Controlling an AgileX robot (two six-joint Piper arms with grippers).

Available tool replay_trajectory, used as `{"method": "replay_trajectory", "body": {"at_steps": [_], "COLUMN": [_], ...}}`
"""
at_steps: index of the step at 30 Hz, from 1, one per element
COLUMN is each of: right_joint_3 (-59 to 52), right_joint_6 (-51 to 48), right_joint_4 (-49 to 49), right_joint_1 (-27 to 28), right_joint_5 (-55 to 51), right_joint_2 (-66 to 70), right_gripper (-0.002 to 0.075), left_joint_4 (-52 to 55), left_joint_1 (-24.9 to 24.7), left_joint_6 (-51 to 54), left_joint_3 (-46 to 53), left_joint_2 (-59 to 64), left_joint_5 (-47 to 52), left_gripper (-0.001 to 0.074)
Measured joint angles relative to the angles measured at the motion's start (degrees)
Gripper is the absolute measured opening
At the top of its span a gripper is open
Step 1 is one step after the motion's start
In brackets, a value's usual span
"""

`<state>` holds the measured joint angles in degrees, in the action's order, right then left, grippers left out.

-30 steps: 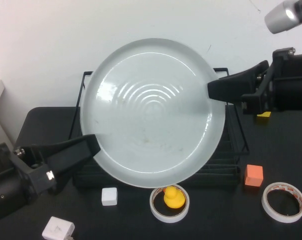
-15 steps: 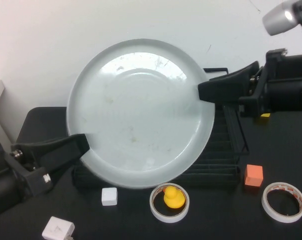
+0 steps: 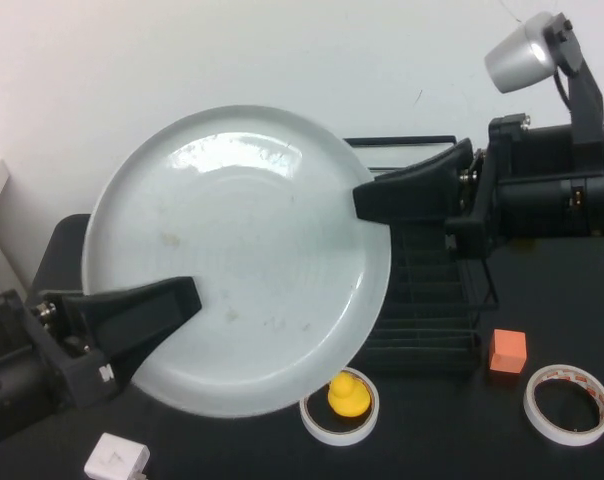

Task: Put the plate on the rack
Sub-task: Hand over the plate

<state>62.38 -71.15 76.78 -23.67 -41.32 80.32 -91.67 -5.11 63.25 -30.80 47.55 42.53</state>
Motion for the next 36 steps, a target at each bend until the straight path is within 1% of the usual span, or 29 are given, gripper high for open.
{"method": "replay_trajectory", "body": {"at_steps": [2, 4, 6, 10, 12, 13, 15, 19, 20, 22, 24, 25, 27, 29, 30, 31, 33, 36], "right_joint_3": [0.00, 0.00, 0.00, 0.00, 0.00, 0.00, 0.00, 0.00, 0.00, -0.10, -0.02, -0.02, -0.02, -0.02, -0.02, -0.02, -0.02, -0.02], "right_joint_6": [-1.20, -2.08, -2.80, -3.70, -4.70, -5.27, -5.76, -6.95, -7.34, -8.00, -8.67, -8.83, -9.06, -9.62, -10.41, -11.70, -14.25, -16.18], "right_joint_4": [-0.09, -0.09, -0.09, 0.25, 0.49, 0.59, 1.18, 1.96, 2.19, 2.64, 3.21, 3.77, 5.48, 8.32, 9.76, 11.86, 15.89, 18.13], "right_joint_1": [-0.12, -0.12, -0.12, -0.12, -0.12, -0.12, -0.12, -0.12, -0.12, -0.12, -0.12, -0.12, -0.12, -0.12, -0.12, -0.12, -0.12, -0.12], "right_joint_5": [2.61, 4.80, 6.13, 6.11, 5.32, 4.87, 4.49, 3.84, 3.59, 3.00, 2.04, 1.66, 0.92, -0.67, -2.07, -3.59, -6.39, -8.22], "right_joint_2": [0.00, 0.00, 0.00, 0.00, 0.00, 0.00, 0.00, 0.00, 0.00, 0.00, 0.00, 0.00, 0.00, 0.00, 0.00, 0.00, 0.00, -1.13], "right_gripper": [0.0022, 0.0020, 0.0018, 0.0017, 0.0017, 0.0017, 0.0017, 0.0024, 0.0028, 0.0048, 0.0095, 0.0142, 0.0259, 0.0401, 0.0457, 0.0496, 0.0533, 0.0551], "left_joint_4": [0.00, 0.37, 1.07, 1.94, 2.04, 2.04, 2.08, 2.08, 1.93, 1.70, 1.43, 1.37, 0.99, -1.12, -2.13, -3.08, -3.88, -4.11], "left_joint_1": [0.00, 0.00, 0.00, 0.00, 0.00, 0.00, 0.00, 0.00, 0.00, 0.00, 0.00, 0.00, 0.00, 0.00, 0.00, 0.00, 0.00, 0.00], "left_joint_6": [0.45, 0.89, 1.01, 1.01, 1.01, 1.01, 1.14, 3.62, 4.36, 5.89, 8.78, 11.30, 17.06, 22.96, 25.35, 28.45, 35.18, 47.00], "left_joint_3": [0.00, 0.00, 0.00, 0.00, 0.00, 0.00, 0.00, 0.00, 0.00, 0.00, 0.00, 0.00, 0.00, 0.00, 0.00, 0.00, -0.14, -1.62], "left_joint_2": [0.00, 0.00, 0.00, 0.00, 0.00, 0.00, 0.00, 0.00, 0.00, 0.00, 0.00, 0.00, 0.00, 0.00, 0.00, 0.00, 0.00, 0.00], "left_joint_5": [-0.27, -0.87, -1.98, -4.07, -5.09, -5.55, -6.40, -7.57, -7.93, -8.33, -9.12, -9.51, -10.23, -10.31, -10.36, -10.46, -10.46, -10.90], "left_gripper": [0.0217, 0.0222, 0.0251, 0.0333, 0.0340, 0.0332, 0.0286, 0.0099, 0.0074, 0.0073, 0.0073, 0.0073, 0.0073, 0.0073, 0.0073, 0.0073, 0.0073, 0.0073]}}
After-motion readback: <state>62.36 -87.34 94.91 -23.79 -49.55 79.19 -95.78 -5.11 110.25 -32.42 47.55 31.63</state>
